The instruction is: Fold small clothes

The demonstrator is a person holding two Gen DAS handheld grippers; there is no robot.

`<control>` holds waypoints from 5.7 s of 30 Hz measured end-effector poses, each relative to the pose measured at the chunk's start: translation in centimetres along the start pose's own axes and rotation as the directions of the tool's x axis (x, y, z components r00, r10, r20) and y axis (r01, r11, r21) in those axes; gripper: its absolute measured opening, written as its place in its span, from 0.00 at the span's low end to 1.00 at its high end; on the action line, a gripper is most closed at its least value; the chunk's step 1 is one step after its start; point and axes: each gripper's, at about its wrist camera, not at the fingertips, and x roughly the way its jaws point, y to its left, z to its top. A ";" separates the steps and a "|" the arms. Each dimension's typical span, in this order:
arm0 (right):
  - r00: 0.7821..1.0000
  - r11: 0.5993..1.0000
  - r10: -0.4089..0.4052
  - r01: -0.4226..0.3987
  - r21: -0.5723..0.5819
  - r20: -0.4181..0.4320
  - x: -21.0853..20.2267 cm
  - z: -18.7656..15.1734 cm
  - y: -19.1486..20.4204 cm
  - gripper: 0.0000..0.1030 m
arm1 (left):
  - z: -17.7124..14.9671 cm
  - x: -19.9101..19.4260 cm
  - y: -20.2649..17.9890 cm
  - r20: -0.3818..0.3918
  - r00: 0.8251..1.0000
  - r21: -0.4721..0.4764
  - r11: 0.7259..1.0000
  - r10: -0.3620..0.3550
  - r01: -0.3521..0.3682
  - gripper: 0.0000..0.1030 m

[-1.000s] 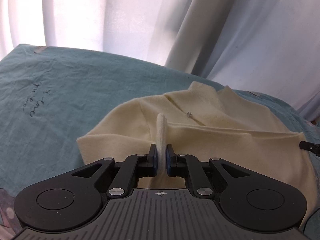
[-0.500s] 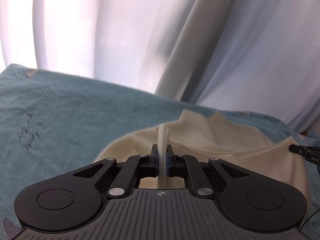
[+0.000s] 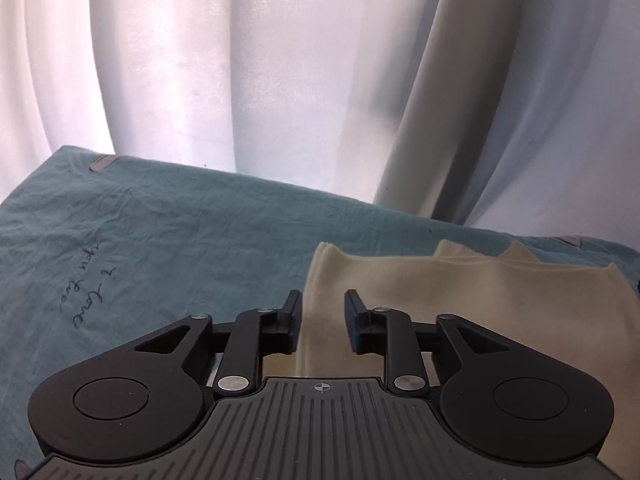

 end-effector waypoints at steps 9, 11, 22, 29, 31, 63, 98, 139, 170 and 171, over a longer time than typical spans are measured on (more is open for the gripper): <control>0.993 0.970 0.082 -0.099 -0.224 -0.083 -1.9 -3.8 5.0 0.10 | -3.3 -0.3 -2.6 -0.086 0.993 0.051 0.995 -0.084 0.088 0.49; 0.995 0.966 0.057 -0.076 -0.246 -0.083 -1.6 -4.1 5.5 0.10 | -3.4 -0.1 -2.8 -0.079 0.995 0.079 0.994 -0.068 0.074 0.49; 0.994 0.923 -0.079 0.044 -0.383 -0.077 -0.3 -4.5 7.2 0.11 | -4.0 -0.3 -1.8 -0.047 0.998 0.091 0.995 -0.044 0.048 0.48; 0.987 0.879 -0.152 0.114 -0.463 -0.045 -2.2 -5.2 7.9 0.16 | -4.3 -1.7 -1.0 -0.065 0.997 0.062 0.996 -0.052 0.056 0.51; 0.985 0.866 -0.169 0.132 -0.482 -0.035 -3.0 -5.6 7.8 0.18 | -4.3 -2.4 -0.7 -0.069 0.996 0.058 0.996 -0.060 0.064 0.53; 0.983 0.949 0.178 -0.184 -0.255 -0.046 -14.0 -5.9 8.1 0.15 | -7.2 -4.1 7.4 -0.111 0.925 -0.375 0.877 -0.364 0.300 0.46; 0.988 0.987 0.144 -0.148 -0.065 -0.058 -14.5 -8.6 6.0 0.13 | -2.9 -5.5 -12.3 -0.141 0.832 -0.080 0.844 -0.536 0.530 0.26; 0.923 0.924 0.382 -0.382 -0.001 -0.049 -7.9 -1.9 5.6 0.17 | -6.8 -7.5 -5.0 -0.141 0.931 -0.168 0.935 -0.337 0.313 0.86; 0.905 0.888 0.414 -0.378 0.264 -0.097 -14.3 -9.0 -4.8 0.55 | -9.7 -5.8 -11.3 -0.324 0.856 -0.065 0.912 -0.402 0.404 0.89; 0.906 0.888 0.411 -0.372 0.271 -0.101 -14.0 -9.2 -4.8 0.55 | -9.7 -5.8 -11.3 -0.325 0.857 -0.064 0.913 -0.400 0.403 0.89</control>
